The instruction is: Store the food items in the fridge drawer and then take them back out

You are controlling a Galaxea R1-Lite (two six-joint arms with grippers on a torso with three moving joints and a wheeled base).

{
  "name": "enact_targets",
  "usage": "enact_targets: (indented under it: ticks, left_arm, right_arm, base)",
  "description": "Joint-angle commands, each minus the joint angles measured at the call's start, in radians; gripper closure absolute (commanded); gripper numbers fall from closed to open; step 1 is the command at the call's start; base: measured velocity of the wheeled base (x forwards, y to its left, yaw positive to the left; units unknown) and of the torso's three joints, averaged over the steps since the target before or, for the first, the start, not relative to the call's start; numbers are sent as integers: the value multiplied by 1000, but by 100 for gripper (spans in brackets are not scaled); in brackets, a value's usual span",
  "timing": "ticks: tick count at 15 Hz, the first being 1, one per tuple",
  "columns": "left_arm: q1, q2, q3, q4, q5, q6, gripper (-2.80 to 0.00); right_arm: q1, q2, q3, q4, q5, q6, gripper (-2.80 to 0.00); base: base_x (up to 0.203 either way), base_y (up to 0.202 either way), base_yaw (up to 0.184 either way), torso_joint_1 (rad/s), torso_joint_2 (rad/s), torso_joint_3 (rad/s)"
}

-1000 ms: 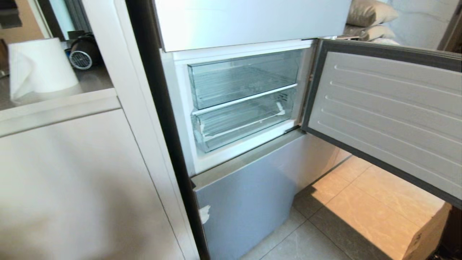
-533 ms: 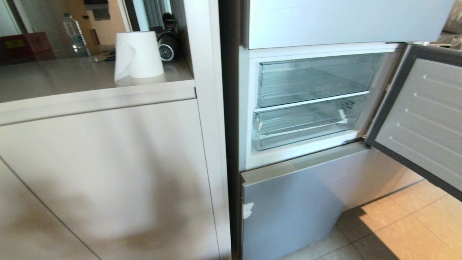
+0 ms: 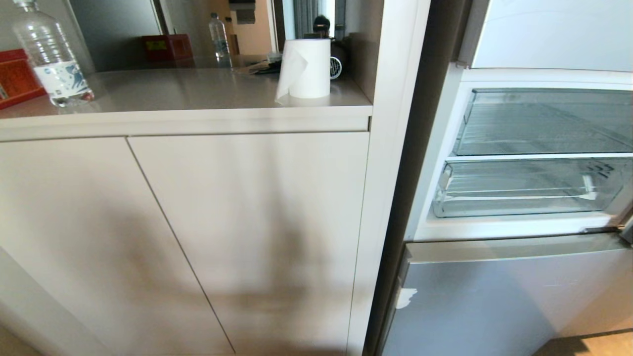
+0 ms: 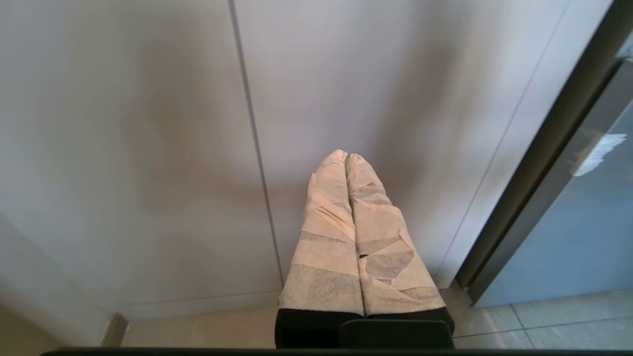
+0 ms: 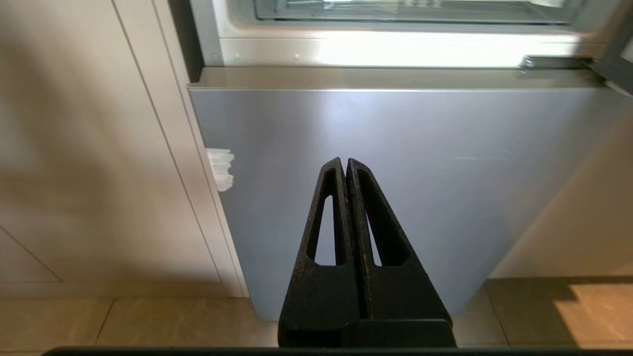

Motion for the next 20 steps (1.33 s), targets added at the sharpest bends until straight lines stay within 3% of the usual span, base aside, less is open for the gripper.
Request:
enact_targets:
  ticks: [1, 4, 6, 9, 12, 15, 18, 19, 20]
  left_arm:
    - [0, 0, 0, 0, 0, 0, 0]
    - [0, 0, 0, 0, 0, 0, 0]
    - [0, 0, 0, 0, 0, 0, 0]
    - [0, 0, 0, 0, 0, 0, 0]
    - [0, 0, 0, 0, 0, 0, 0]
    - [0, 0, 0, 0, 0, 0, 0]
    - [0, 0, 0, 0, 0, 0, 0]
    - [0, 0, 0, 0, 0, 0, 0]
    - [0, 0, 0, 0, 0, 0, 0]
  right_arm:
    - [0, 1, 0, 0, 2, -4, 0]
    - [0, 2, -9, 5, 12, -61, 0]
    - [1, 68, -75, 8, 27, -36, 0]
    - [1, 370, -218, 6, 77, 75, 0]
    - [2, 761, -332, -28, 193, 142, 0]
    - [3, 1162, -396, -218, 271, 171, 0]
    - [3, 1507, -427, -568, 291, 183, 0]
    - [3, 1594, -437, -704, 279, 182, -280]
    - [4, 1651, -450, -813, 264, 169, -280]
  base:
    - [5, 2, 60, 2, 2, 2]
    - [0, 0, 0, 0, 0, 0]
    - [0, 0, 0, 0, 0, 0]
    - [0, 0, 0, 0, 0, 0]
    - [0, 0, 0, 0, 0, 0]
    - [0, 0, 0, 0, 0, 0]
    - [0, 0, 0, 0, 0, 0]
    - [0, 0, 0, 0, 0, 0]
    - [0, 0, 0, 0, 0, 0]
